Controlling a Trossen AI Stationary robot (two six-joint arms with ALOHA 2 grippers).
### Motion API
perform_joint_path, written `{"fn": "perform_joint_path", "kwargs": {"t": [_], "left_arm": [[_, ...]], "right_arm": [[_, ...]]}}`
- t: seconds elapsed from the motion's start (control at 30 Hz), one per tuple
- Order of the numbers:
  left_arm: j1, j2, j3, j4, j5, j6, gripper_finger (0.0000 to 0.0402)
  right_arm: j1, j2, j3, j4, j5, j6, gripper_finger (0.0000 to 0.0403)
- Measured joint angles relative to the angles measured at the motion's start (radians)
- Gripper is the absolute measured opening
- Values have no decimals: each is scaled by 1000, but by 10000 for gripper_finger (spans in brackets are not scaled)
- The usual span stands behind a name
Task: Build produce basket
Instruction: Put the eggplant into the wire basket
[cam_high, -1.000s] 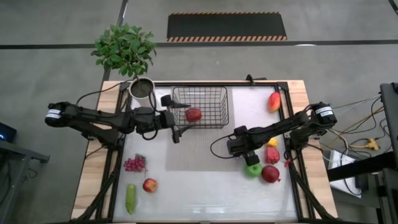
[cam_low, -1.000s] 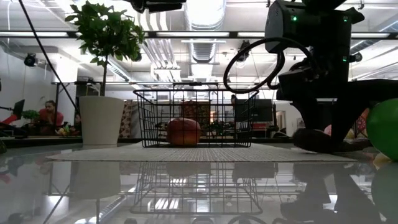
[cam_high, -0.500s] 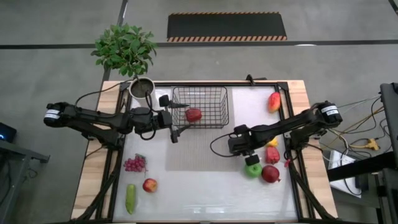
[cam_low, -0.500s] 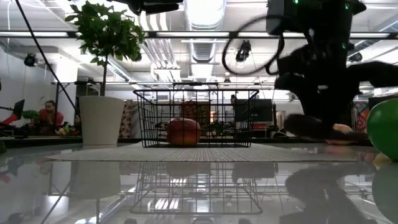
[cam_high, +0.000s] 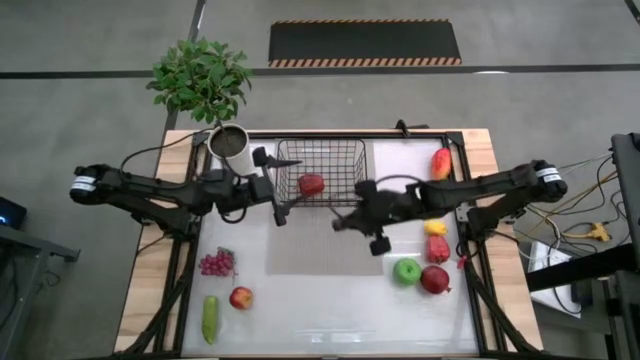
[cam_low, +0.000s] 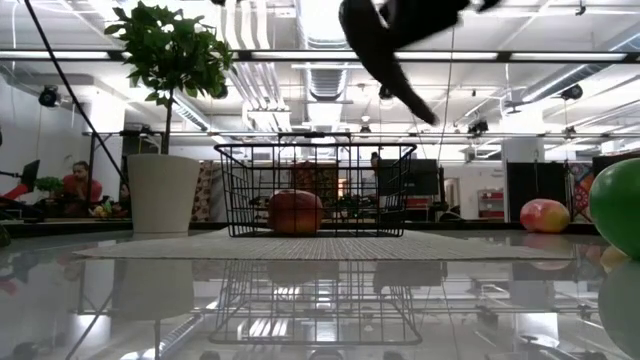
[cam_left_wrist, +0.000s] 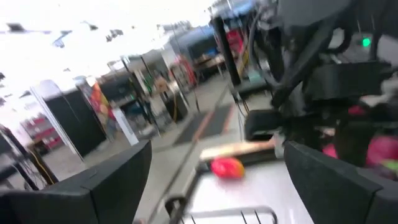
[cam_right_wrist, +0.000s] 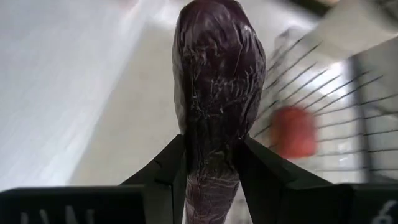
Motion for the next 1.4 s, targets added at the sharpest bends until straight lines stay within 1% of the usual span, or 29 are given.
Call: {"fn": "perform_joint_path", "kwargs": {"t": [0.1, 0.4, 0.57, 0.67, 0.8, 1.0, 1.1, 1.4], "left_arm": [[0, -16, 0, 52, -1, 18, 348], [0, -71, -1, 65, -4, 13, 348], [0, -88, -12, 62, -4, 10, 348], [0, -88, -12, 64, -4, 10, 348], [0, -85, -12, 65, -4, 10, 348], [0, -84, -13, 61, -4, 9, 348], [0, -84, -13, 62, -4, 6, 348], [0, -82, -14, 55, -4, -19, 348]], "right_arm": [[-62, 17, 39, 64, 23, -42, 108], [-300, 156, 47, 246, 26, -118, 107], [-418, 268, 72, 251, 26, -97, 107], [-465, 335, 95, 248, 25, -65, 107], [-491, 405, 130, 224, 25, -50, 107], [-495, 473, 191, 155, 25, -56, 112], [-495, 494, 208, 126, 26, -42, 127], [-495, 496, 238, 91, 27, -31, 186]]}}
